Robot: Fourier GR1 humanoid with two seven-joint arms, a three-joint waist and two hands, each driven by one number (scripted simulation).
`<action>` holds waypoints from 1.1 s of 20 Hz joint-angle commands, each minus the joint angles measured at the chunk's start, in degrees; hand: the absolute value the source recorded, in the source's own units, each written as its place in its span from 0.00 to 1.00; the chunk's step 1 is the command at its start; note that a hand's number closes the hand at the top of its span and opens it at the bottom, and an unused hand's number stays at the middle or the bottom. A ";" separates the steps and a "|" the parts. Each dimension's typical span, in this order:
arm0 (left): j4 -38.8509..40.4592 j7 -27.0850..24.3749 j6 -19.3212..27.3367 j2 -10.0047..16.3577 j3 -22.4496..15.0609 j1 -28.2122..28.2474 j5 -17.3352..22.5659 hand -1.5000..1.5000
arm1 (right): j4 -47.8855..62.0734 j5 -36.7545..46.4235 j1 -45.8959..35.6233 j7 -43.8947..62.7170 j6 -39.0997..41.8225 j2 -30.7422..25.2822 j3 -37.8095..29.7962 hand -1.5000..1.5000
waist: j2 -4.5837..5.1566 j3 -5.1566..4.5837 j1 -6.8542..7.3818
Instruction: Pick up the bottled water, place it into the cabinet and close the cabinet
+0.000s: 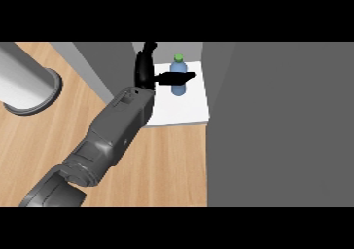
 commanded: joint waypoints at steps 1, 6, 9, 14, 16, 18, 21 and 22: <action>-1.12 -4.51 -4.57 1.11 2.22 0.30 1.33 0.00 | -4.57 -1.24 0.71 1.27 -0.98 0.45 -0.29 0.00 | 0.09 -0.03 0.27; -3.27 -7.77 -6.66 -0.26 2.01 0.07 2.12 0.00 | -6.58 0.71 0.93 1.92 -2.14 2.82 0.49 0.00 | -0.55 0.02 0.67; -4.27 -7.48 -6.61 -0.26 1.54 -0.99 3.52 0.00 | -5.98 0.71 -1.15 2.87 -3.36 1.69 0.17 0.00 | -0.54 0.04 0.76; -8.09 -6.86 -7.45 -0.27 -0.64 1.64 6.57 0.00 | -7.21 -3.49 0.00 4.04 -2.78 -0.54 -2.92 0.00 | -1.21 0.05 1.37; -11.69 -5.39 -7.10 -0.27 -2.88 2.54 8.57 0.00 | -7.17 -2.85 -1.79 6.20 -6.17 -1.00 -1.95 0.00 | -1.30 0.05 2.03; -14.29 -6.72 -6.38 -0.27 -5.17 5.11 10.85 0.00 | -7.43 0.50 -3.07 5.99 -6.32 1.37 0.58 0.00 | -1.22 0.06 1.79; -21.84 -5.65 -5.70 -0.27 -11.31 11.97 13.66 0.00 | -6.52 -1.14 -3.15 7.08 -6.54 -0.22 -1.48 0.00 | -1.65 0.07 2.52; -24.08 -6.78 -4.79 -0.27 -13.41 14.56 14.89 0.00 | -8.35 -2.48 -3.81 7.93 -9.37 -1.22 -2.57 0.00 | -1.66 0.02 2.34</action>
